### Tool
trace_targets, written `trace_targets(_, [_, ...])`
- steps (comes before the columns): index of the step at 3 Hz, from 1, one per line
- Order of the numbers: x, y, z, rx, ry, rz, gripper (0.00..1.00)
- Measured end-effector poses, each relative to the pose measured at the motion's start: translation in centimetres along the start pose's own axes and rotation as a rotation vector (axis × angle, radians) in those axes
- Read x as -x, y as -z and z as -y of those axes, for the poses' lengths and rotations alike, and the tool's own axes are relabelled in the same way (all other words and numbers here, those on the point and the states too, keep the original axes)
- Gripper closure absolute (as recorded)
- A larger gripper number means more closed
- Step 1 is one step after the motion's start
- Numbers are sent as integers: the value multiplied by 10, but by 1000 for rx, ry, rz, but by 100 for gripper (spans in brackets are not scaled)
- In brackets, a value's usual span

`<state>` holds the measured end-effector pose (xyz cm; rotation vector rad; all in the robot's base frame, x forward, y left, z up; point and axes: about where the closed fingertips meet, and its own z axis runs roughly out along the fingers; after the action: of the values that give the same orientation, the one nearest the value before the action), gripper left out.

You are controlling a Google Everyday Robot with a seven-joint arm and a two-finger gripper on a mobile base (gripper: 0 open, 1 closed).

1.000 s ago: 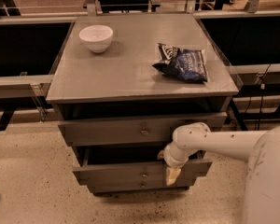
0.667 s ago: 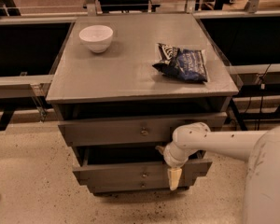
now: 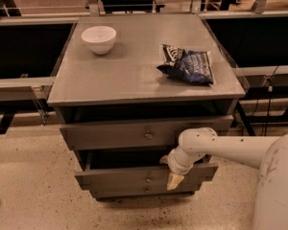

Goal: Open middle drawer

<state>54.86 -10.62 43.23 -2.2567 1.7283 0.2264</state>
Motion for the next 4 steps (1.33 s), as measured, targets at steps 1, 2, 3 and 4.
trace_targets(1, [15, 3, -17, 13, -8, 32, 56])
trace_targets(2, [18, 4, -19, 15, -13, 42, 61])
trace_targets(3, [15, 4, -14, 15, -13, 43, 54])
trace_targets(4, [13, 4, -11, 15, -13, 43, 53])
